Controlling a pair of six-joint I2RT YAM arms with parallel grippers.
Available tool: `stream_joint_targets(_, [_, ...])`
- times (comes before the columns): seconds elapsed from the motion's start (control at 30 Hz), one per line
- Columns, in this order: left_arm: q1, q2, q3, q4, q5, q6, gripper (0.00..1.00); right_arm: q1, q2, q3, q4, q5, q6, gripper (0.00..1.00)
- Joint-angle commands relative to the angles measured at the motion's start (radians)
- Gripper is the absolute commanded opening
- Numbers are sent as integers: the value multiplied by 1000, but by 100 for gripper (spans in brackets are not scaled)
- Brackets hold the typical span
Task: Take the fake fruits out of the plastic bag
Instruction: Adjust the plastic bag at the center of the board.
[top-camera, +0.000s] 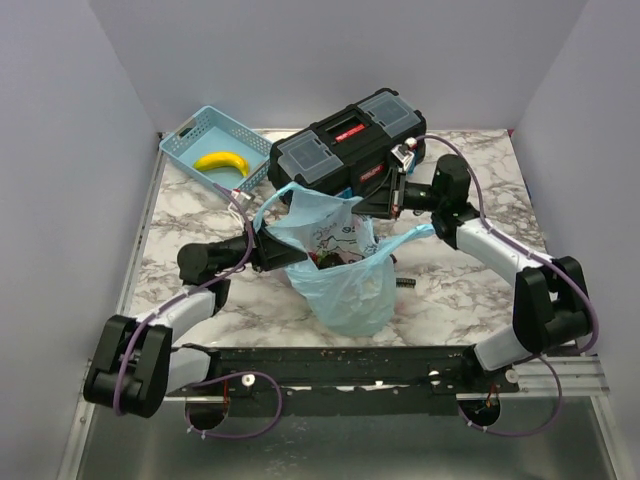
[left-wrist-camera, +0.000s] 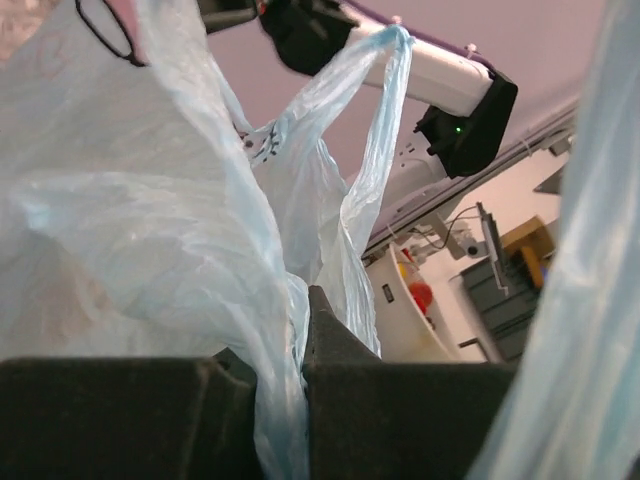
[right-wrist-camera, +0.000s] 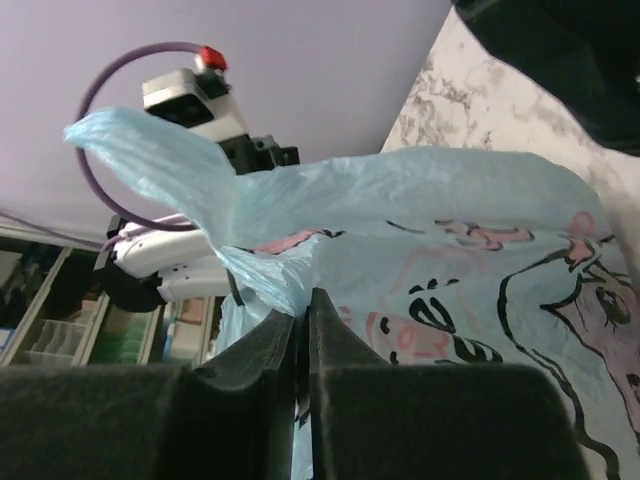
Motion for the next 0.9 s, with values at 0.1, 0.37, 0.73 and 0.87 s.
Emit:
stream_joint_targets(0.1, [17, -7, -118, 99, -1, -41, 0, 32, -68, 236, -796, 305, -500, 43])
stream_joint_targets(0.37, [14, -334, -42, -824, -126, 525, 0, 177, -202, 375, -1168, 817, -535, 100])
stream_joint_targets(0.73, [9, -316, -46, -833, -123, 531, 0, 390, -316, 482, -1544, 1395, -144, 100])
stream_joint_targets(0.87, [6, -327, -30, -874, -119, 544, 0, 390, -363, 537, -1640, 1451, -155, 100])
